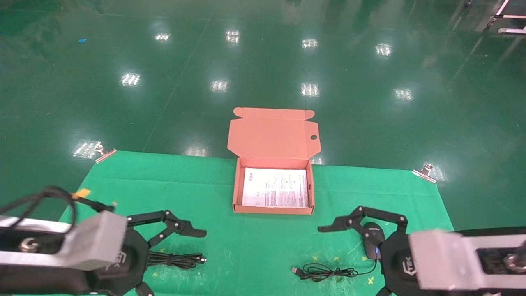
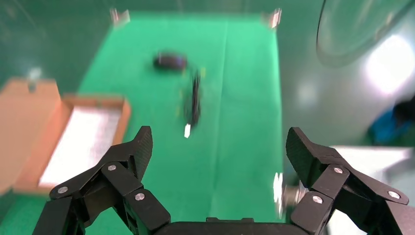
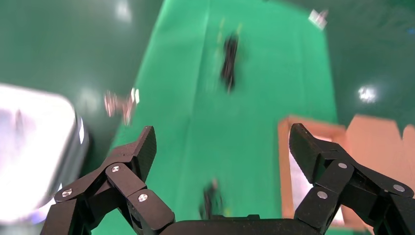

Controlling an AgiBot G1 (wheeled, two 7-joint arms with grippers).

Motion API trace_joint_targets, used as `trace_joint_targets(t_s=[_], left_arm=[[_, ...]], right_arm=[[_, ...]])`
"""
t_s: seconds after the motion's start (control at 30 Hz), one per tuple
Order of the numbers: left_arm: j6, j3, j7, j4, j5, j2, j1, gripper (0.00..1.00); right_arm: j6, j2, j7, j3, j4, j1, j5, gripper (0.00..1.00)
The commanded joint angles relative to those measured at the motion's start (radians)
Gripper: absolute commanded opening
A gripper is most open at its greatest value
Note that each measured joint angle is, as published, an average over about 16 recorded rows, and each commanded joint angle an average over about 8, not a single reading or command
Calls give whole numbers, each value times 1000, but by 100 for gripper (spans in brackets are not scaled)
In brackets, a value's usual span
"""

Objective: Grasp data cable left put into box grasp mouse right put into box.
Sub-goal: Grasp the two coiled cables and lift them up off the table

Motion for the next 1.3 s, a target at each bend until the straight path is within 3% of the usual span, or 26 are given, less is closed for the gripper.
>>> trace_joint_targets(t_s=[0.03, 0.4, 0.8, 1.03, 1.3], left_arm=[[-1, 27, -1, -1, 57, 14, -27, 100], [-30, 171, -21, -20, 382, 95, -113, 100], [-102, 273, -105, -14, 652, 175, -104, 100], [-161, 294, -159, 31, 735, 206, -71, 100], [-243, 283, -157, 148, 741, 224, -35, 100]], right_arm=[[-5, -7, -30, -35, 2, 35, -61, 100], [14, -69, -128, -211, 5, 146, -319, 100], [93, -150, -148, -322, 4, 140, -539, 100], [164, -179, -95, -347, -1, 91, -623, 100], [232, -193, -27, -349, -23, 25, -642, 100]])
